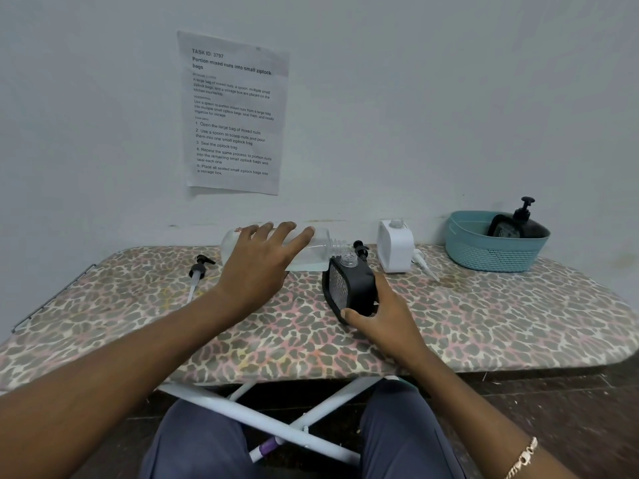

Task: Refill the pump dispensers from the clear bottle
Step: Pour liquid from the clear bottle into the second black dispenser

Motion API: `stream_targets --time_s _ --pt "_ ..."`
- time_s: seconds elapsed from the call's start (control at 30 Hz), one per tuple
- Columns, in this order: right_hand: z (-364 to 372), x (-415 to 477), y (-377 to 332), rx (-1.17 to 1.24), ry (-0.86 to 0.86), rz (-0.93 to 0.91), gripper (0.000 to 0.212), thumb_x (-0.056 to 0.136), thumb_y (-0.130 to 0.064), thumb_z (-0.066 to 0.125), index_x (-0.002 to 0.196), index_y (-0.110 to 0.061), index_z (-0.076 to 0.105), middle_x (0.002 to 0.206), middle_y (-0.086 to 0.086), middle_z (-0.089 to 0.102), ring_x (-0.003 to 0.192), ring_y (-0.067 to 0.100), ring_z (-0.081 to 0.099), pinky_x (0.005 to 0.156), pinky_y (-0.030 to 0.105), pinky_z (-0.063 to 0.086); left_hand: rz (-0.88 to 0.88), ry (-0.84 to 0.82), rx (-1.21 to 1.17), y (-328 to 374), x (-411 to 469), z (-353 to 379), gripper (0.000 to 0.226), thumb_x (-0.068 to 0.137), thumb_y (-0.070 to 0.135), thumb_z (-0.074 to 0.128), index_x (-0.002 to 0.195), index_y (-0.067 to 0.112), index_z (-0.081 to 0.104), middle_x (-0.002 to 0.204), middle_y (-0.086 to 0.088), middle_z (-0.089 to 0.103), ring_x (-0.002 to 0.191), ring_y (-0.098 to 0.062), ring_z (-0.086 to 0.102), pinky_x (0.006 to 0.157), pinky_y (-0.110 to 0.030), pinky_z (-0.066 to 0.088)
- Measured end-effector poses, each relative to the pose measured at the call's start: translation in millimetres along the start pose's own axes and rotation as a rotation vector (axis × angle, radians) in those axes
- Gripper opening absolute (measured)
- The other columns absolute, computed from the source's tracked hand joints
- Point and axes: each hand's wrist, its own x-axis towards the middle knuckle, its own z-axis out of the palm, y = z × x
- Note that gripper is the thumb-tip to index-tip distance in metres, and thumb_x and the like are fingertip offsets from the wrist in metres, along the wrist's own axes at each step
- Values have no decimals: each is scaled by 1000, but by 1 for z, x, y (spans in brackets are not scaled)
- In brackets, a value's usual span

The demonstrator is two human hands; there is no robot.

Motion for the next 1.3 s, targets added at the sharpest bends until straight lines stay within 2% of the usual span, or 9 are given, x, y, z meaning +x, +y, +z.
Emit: stream_targets --time_s 0.2,0.33,0.6,0.8,1.17,1.3 --pt "0 0 -1 -1 -4 0 73 85 -32 81 147 -36 42 128 -16 64 111 2 61 81 8 43 1 -3 1 0 0 -1 92 70 11 92 149 24 47 141 -13 60 120 -42 64 99 -55 50" --pt "0 0 0 4 -4 2 73 84 -33 81 146 -38 43 130 -15 65 112 3 63 83 13 46 1 -7 3 1 -1 0 92 72 12 92 150 24 45 143 -12 59 122 -41 63 100 -56 50" --pt "-1 -1 0 -13 -13 -11 73 84 -34 81 146 -37 42 126 -15 65 110 3 63 81 13 45 6 -5 2 1 -1 -1 92 70 9 93 149 23 47 141 -14 60 119 -43 64 99 -56 51" --pt "-2 -1 0 -35 -17 -14 69 84 -31 79 143 -38 44 123 -17 64 105 -13 58 77 9 44 3 -5 -4 1 -1 -1 94 70 10 93 150 23 46 143 -13 60 121 -43 63 100 -57 50" --pt "-1 0 2 -37 -9 -10 66 84 -33 79 138 -45 43 120 -21 63 104 -11 59 79 16 48 4 -17 5 1 -1 -1 94 69 13 94 149 23 46 142 -12 60 120 -42 64 98 -56 50" --pt "-1 -1 2 -29 -10 -6 65 85 -32 79 138 -44 43 121 -20 64 104 -12 59 76 12 47 6 -19 5 1 0 0 92 71 12 92 150 23 45 143 -13 59 121 -42 63 99 -56 50"
